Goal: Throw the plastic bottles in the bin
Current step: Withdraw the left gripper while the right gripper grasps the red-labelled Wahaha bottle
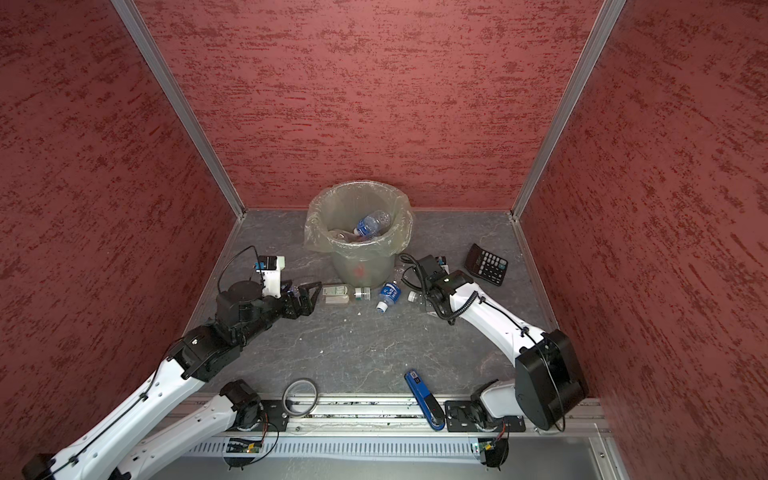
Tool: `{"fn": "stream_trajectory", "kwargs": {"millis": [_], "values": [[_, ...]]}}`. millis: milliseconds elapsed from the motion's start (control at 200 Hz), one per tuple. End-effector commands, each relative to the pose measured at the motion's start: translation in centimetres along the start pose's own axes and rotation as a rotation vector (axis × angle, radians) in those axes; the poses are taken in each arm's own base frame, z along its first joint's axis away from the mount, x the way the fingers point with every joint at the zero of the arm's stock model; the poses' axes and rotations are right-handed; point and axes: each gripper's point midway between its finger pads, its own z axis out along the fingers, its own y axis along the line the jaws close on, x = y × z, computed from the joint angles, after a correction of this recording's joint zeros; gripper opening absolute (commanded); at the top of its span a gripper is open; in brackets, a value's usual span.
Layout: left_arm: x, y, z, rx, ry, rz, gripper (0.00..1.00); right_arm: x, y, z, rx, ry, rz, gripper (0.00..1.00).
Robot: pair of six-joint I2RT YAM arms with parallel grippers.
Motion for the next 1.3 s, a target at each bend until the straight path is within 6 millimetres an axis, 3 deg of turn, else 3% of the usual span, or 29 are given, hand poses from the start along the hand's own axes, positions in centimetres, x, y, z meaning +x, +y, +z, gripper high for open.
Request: {"fn": "stream_trajectory", "kwargs": {"millis": [0,326,601,867,1057,1292], "values": [[1.9,0.7,0.2,0.002,0.047,-0.017,1.0,-0.1,-0.3,0.3,0.004,0.052,-0.027,0.99],[3.4,1.6,1.1,0.039,0.06,-0.074,1.0,1.8,2.9,2.9,-0.102,0.196,-0.099,0.99],[4.1,2.2,2.0,0.072,0.088,-0.116,1.0,2.5,3.7,5.0,-0.089,0.26,-0.139,0.99],[3.8,2.4,2.2,0.086,0.083,-0.146,0.99,0.6,3.9,5.6,-0.065,0.245,-0.145,0.98],[3.9,2.5,2.3,0.086,0.086,-0.154,1.0,1.1,4.8,5.0,-0.138,0.231,-0.09,0.91],[4.5,2.4,2.5,0.092,0.115,-0.174,1.0,2.4,5.4,5.7,-0.187,0.232,-0.058,0.76]]}}
